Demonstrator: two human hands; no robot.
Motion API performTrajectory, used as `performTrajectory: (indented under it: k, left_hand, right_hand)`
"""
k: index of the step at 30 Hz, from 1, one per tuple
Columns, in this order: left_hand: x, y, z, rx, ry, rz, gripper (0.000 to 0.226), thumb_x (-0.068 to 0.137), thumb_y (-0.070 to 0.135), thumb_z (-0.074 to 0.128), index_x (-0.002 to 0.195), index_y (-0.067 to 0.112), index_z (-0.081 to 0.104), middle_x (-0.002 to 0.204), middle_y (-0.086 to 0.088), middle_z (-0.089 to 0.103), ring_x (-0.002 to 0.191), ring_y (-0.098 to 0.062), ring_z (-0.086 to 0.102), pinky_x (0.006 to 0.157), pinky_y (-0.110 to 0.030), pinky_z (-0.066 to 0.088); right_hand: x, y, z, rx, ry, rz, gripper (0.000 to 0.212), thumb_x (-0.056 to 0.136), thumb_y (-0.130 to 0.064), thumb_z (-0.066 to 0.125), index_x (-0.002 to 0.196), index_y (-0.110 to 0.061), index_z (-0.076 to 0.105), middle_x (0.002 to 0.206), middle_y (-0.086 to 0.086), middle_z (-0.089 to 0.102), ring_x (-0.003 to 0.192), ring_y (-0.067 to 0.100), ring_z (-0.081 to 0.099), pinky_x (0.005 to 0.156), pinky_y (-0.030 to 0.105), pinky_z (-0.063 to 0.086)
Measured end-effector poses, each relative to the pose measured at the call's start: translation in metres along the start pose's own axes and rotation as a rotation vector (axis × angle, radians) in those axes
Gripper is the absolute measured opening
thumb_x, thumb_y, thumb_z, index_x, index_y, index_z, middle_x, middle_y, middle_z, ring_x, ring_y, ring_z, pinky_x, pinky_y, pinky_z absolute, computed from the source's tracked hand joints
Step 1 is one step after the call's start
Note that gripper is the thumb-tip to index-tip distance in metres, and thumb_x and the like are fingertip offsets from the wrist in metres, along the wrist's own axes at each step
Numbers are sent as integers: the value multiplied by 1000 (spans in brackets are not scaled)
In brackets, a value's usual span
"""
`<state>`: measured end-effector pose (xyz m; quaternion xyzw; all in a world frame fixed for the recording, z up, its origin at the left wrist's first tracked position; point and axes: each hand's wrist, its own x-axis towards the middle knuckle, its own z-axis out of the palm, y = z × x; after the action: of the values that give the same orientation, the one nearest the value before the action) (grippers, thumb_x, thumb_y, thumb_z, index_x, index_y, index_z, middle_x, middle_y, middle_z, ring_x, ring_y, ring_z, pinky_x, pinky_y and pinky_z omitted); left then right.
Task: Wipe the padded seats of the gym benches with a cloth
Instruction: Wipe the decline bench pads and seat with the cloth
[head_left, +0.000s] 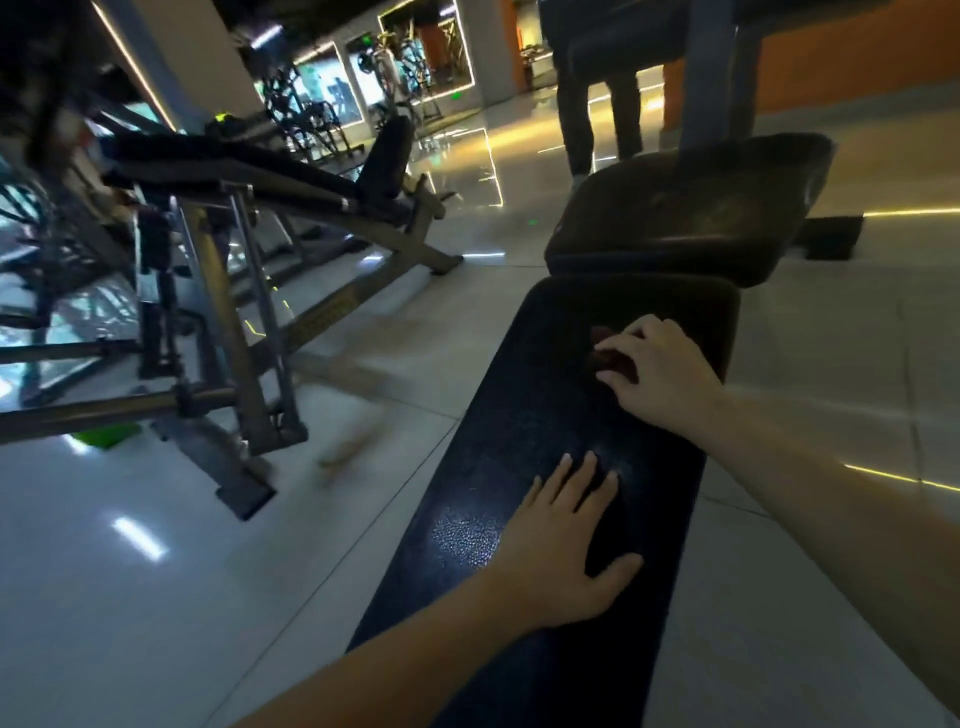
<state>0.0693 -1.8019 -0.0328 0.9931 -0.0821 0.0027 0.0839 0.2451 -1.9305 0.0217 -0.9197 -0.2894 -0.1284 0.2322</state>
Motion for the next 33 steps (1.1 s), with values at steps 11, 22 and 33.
performTrajectory:
  k: [11,22,33]
  left_hand:
    - [2,-11,5,18,39,34,81,92,70,34,157,29,9,165,6,-4,150,-14,-12,124,-38,4]
    - [19,-18,1,-16,354,66,35,86,39,55,118,30,66,129,5,61,96,-16,69,62,-27,51]
    - [25,-13,8,16,394,7,40,86,36,54,123,27,64,132,5,60,113,-17,59,70,-30,53]
  right_hand:
    - [-17,1,-17,-63,-70,37,40,92,-42,63,129,-25,60,120,1,51,113,25,48,98,43,44]
    - [-37,10,-60,-108,-58,271,44,93,-34,64,136,-24,54,116,2,48,114,22,48,89,27,33]
    - [-28,36,-44,20,16,197,43,92,-36,66,133,-24,56,121,6,52,114,24,51,98,38,43]
